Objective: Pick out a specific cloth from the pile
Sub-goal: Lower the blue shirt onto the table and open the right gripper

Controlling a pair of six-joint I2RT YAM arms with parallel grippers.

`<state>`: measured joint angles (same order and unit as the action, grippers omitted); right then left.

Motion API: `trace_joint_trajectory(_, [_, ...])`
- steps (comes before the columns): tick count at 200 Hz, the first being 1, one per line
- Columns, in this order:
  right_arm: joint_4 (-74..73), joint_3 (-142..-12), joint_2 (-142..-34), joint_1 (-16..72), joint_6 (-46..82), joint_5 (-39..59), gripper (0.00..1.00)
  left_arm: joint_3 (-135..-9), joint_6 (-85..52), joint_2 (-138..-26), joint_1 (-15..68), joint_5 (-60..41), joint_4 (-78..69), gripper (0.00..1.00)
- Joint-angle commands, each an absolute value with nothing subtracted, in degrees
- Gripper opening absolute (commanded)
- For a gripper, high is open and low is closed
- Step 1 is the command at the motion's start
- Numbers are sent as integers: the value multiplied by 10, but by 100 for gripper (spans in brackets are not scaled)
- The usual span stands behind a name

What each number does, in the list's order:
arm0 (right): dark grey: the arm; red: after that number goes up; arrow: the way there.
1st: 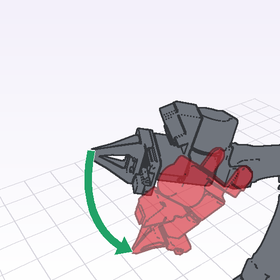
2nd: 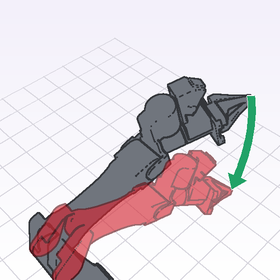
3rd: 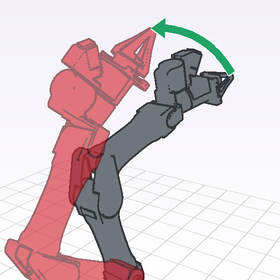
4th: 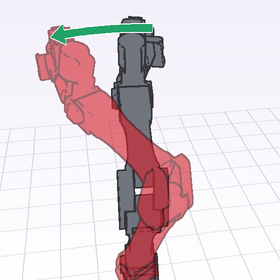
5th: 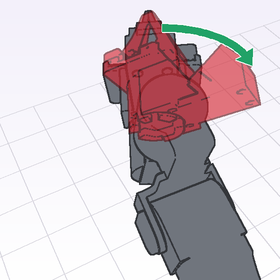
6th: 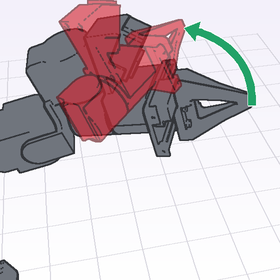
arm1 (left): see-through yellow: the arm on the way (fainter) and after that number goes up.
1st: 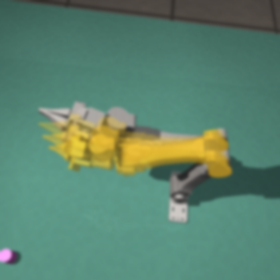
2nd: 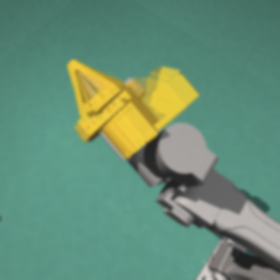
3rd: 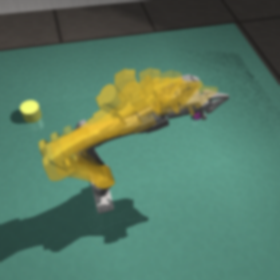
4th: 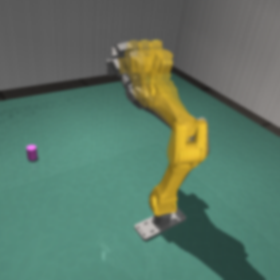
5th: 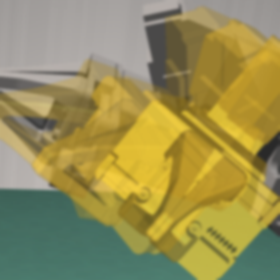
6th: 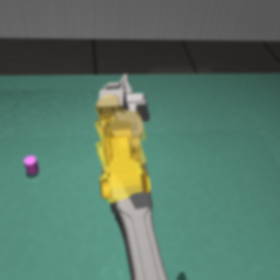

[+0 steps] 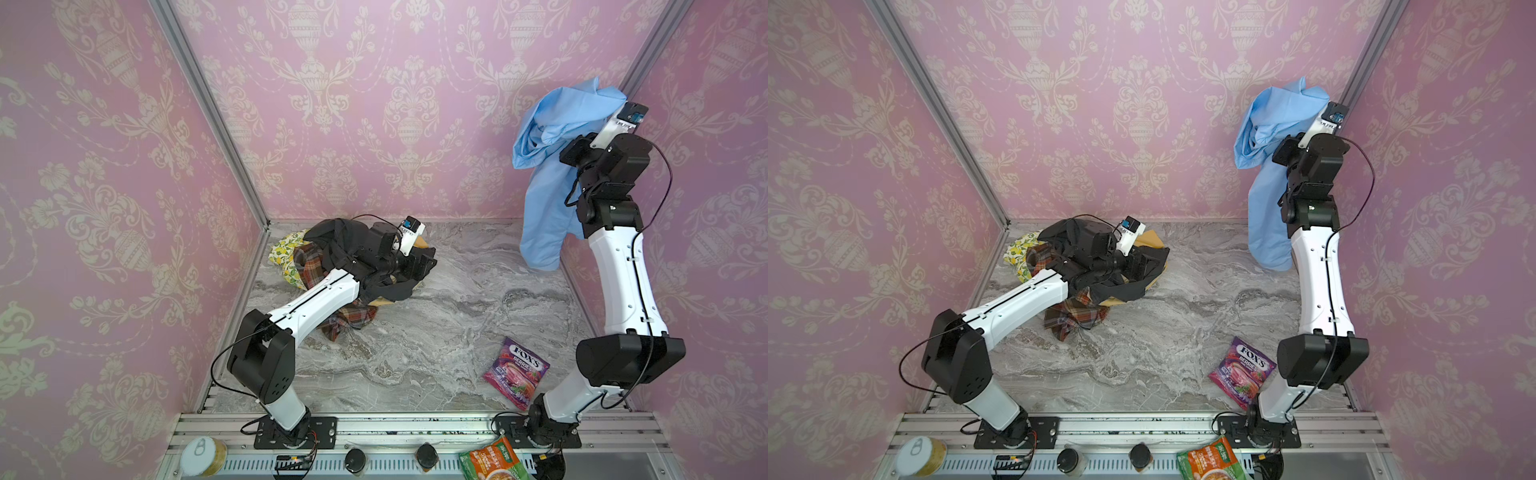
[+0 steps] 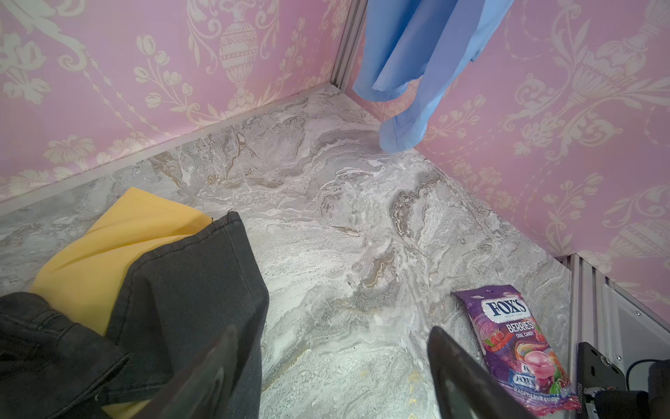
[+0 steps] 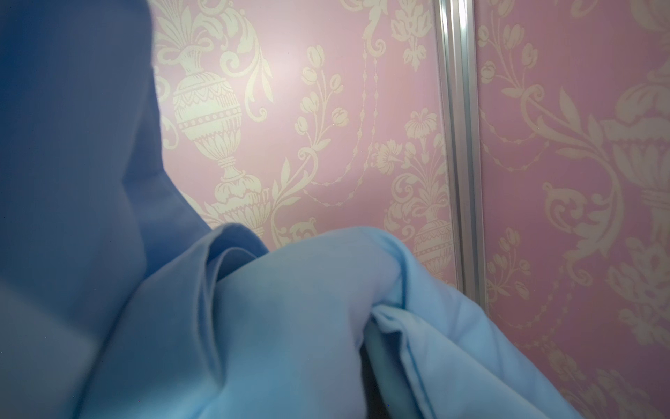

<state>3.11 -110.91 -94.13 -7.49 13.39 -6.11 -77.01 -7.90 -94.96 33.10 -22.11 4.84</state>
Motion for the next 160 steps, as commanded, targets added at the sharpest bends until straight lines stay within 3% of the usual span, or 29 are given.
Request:
trace_joint_trajectory(1, [21,-1007,-877,-72,165,-38,0,-775,-100,-952,325,-216,32,84])
trace_joint_trajectory(41, [-27,-712,-737,-21,214,-70,0,-755,-121,-960,323,-218,16,82])
trace_joint_trajectory(76, [-65,-533,-711,-18,257,-110,0,-727,-140,-962,323,-216,-9,81])
trace_joint_trajectory(100, [-64,-502,-753,-26,263,-120,0,-709,-147,-958,323,-215,-19,81])
trace_joint_trajectory(160, [45,-562,-867,-66,327,-93,0,-679,-148,-946,322,-199,-23,80])
